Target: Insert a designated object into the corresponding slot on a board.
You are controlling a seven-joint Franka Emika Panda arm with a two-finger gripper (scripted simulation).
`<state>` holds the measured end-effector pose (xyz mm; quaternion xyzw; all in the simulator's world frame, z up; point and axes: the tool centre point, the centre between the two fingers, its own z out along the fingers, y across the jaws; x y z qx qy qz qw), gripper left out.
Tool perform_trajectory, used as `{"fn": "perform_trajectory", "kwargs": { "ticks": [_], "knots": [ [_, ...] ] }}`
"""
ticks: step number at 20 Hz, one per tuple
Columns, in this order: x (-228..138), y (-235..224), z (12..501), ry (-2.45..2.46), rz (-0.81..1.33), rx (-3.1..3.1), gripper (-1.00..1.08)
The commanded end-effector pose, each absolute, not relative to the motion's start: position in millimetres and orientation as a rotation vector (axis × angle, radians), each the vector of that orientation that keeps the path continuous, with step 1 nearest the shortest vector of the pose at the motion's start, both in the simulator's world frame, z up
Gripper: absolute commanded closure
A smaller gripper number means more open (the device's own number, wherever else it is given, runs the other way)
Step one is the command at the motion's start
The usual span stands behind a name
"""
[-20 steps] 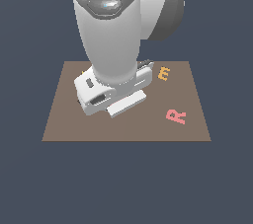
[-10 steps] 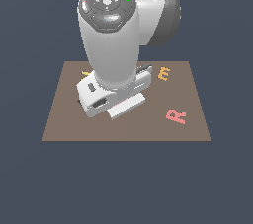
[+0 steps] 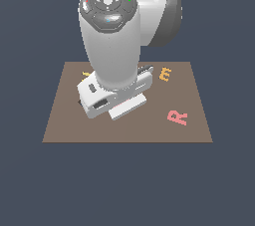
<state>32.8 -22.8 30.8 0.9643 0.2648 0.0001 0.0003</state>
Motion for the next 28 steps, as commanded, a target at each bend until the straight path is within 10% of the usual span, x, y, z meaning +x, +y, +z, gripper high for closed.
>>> {"fn": "perform_trajectory", "kwargs": {
  "ticks": [1, 28],
  "knots": [
    [33, -23, 31, 0.840, 0.000, 3.027, 1.08],
    [5, -48, 34, 1.732, 0.001, 2.620, 1.08]
  ]
}}
